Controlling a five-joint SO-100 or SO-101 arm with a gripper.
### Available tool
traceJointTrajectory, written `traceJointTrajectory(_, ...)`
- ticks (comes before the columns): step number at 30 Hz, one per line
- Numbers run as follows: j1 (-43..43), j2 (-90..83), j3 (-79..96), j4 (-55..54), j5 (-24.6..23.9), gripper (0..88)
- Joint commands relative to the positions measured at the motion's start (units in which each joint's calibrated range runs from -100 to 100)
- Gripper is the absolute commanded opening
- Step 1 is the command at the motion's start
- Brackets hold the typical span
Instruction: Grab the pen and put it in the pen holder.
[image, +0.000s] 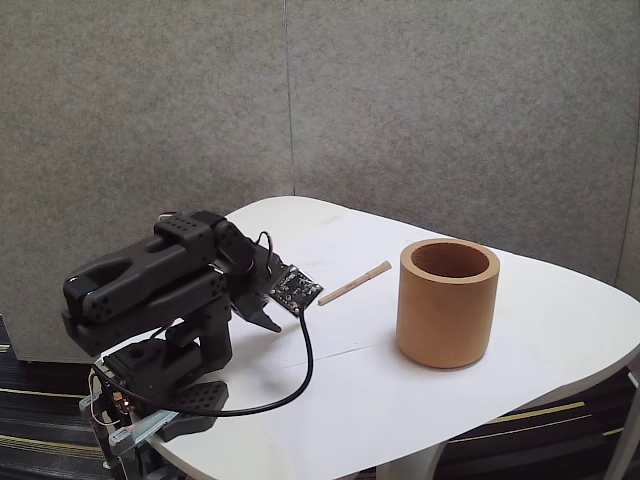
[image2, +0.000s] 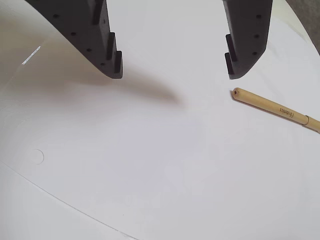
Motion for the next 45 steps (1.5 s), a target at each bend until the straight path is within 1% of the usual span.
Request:
traceJointTrajectory(1,0.13,0.20,-0.27,-0.68,0.12,29.1)
traceJointTrajectory(38,0.56,0.12,-0.27,-0.59,-0.09,29.1)
traceJointTrajectory(45,0.64,-5.66,0.27,2.97,0.17,29.1)
